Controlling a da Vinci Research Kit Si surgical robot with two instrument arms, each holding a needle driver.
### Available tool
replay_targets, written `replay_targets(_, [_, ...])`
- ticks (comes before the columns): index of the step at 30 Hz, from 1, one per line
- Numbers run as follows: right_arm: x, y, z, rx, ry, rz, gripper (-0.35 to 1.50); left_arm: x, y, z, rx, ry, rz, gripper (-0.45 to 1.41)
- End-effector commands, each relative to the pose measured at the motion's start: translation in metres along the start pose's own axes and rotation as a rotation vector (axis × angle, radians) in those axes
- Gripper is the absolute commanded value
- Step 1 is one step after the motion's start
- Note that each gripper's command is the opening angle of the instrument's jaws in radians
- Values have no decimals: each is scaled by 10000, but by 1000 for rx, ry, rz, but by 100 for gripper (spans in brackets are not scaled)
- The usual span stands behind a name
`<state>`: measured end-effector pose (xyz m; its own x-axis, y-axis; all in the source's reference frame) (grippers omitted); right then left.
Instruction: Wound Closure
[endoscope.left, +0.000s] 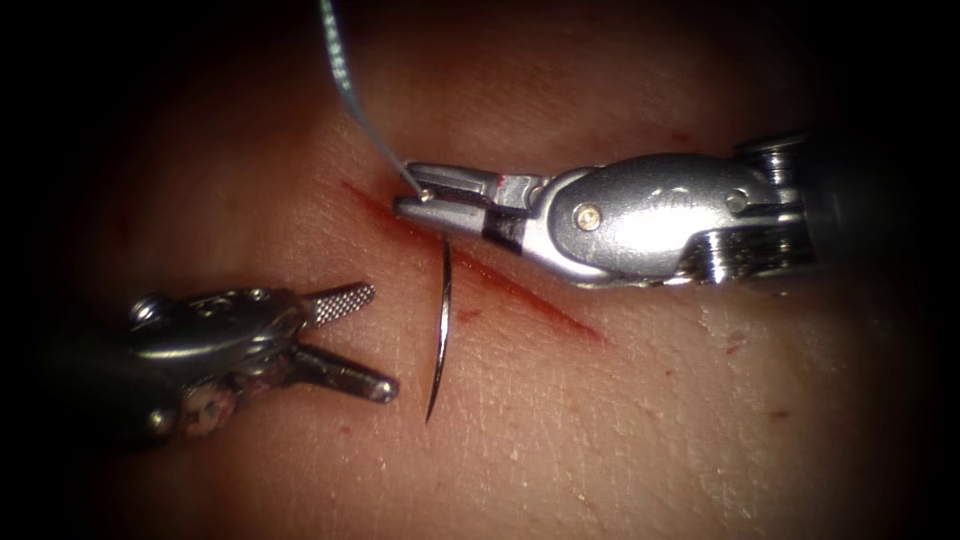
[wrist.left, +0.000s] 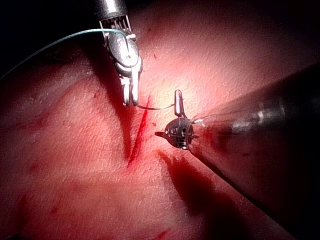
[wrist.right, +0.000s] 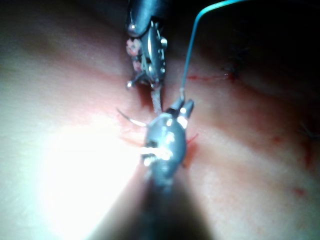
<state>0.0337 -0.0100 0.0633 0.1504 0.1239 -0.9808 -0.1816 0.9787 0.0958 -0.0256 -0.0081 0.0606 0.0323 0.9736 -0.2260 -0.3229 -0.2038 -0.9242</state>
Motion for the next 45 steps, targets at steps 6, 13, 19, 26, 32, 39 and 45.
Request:
replay_targets(6, [7,-19,23,22,29,-34,-35,-7,-5,7,-1,-1,-33,104])
replay_targets(13, [9,-23,26,27,33,-52,-35,-18,-7,10,-6,-24,-29,14])
replay_targets(19, [9,-23,25,26,36,-59,-35,-21,-9,9,-5,-66,-41,-33])
replay_targets(26, [10,-21,27,38,46,-64,-35,-17,-8,1,-25,-85,-88,-45])
replay_targets(32, [10,-19,30,40,53,-63,31,-10,-6,-8,-30,-91,-104,-45])
replay_targets(39, [11,-31,43,46,48,-22,109,-4,-5,-13,-22,-84,-107,-45])
replay_targets(45, [13,-42,52,44,46,-28,101,-1,-5,-16,-20,-83,-109,-45])
